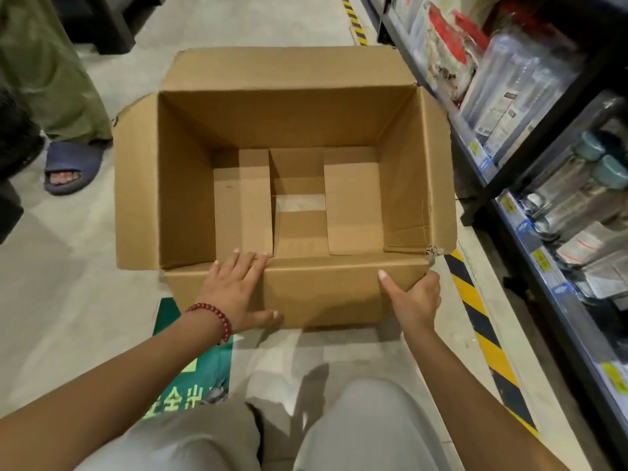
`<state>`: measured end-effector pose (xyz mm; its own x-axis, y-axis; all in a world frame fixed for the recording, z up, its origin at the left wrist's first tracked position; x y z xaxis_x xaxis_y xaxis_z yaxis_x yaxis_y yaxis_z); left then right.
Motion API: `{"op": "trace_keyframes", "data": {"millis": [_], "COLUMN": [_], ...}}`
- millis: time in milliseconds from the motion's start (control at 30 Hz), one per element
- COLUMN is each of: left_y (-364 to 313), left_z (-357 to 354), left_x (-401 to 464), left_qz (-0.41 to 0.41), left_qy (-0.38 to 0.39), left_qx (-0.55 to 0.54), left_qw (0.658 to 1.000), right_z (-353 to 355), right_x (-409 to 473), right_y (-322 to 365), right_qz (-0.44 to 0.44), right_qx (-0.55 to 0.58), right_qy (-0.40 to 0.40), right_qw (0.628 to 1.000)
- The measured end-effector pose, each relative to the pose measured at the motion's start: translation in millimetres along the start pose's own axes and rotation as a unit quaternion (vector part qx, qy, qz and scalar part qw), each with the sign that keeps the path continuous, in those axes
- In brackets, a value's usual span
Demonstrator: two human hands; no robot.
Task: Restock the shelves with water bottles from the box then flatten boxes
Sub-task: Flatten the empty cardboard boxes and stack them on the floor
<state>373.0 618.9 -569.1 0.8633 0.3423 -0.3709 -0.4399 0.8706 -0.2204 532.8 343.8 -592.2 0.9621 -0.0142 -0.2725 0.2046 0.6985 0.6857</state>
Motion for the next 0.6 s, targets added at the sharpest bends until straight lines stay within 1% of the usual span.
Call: {"op": "trace_keyframes", "data": {"millis": [100,167,267,400,533,600], "left_y": [2,2,3,7,13,12], "left_z": [-12,-19,-29,-34,-40,-44], "left_x": [-6,-10,-15,-10,-6,-10], "left_qz": [-0.005,-0.013,-0.007,0.011,0.035,0.033], "left_qy": [0.026,0.033,0.055,0.064,0.068,0.062], "left_qx": [0.007,0.031,0.061,0.065,0.07,0.061], "left_qw": [1.0,0.999,0.997,0.996,0.995,0.996], "right_z": [10,13,11,3,-18,-32], "right_x": [-12,-19,-23,-16,-9,-6], "right_y": [-11,-21,-30,-27,-24,-20], "right_qz": [-0.024,-0.048,-0.065,-0.064,-0.085,-0.096], "right_qx": [-0.047,-0.061,-0.092,-0.132,-0.136,-0.136], "right_qy": [-0.052,-0.063,-0.046,-0.024,-0.012,-0.005], "right_qw": [0.997,0.995,0.993,0.989,0.987,0.986]}}
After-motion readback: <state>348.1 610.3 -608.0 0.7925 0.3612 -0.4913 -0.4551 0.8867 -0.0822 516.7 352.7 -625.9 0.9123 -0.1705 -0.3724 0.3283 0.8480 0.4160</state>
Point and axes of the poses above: each hand's wrist, its own x-axis towards the middle knuckle, its own z-axis out of the back of the hand, y = z × x, the point moved 10 cm from there along x, towards the middle knuckle, and after that the axes turned 11 degrees about -x, right-handed, at the moved point
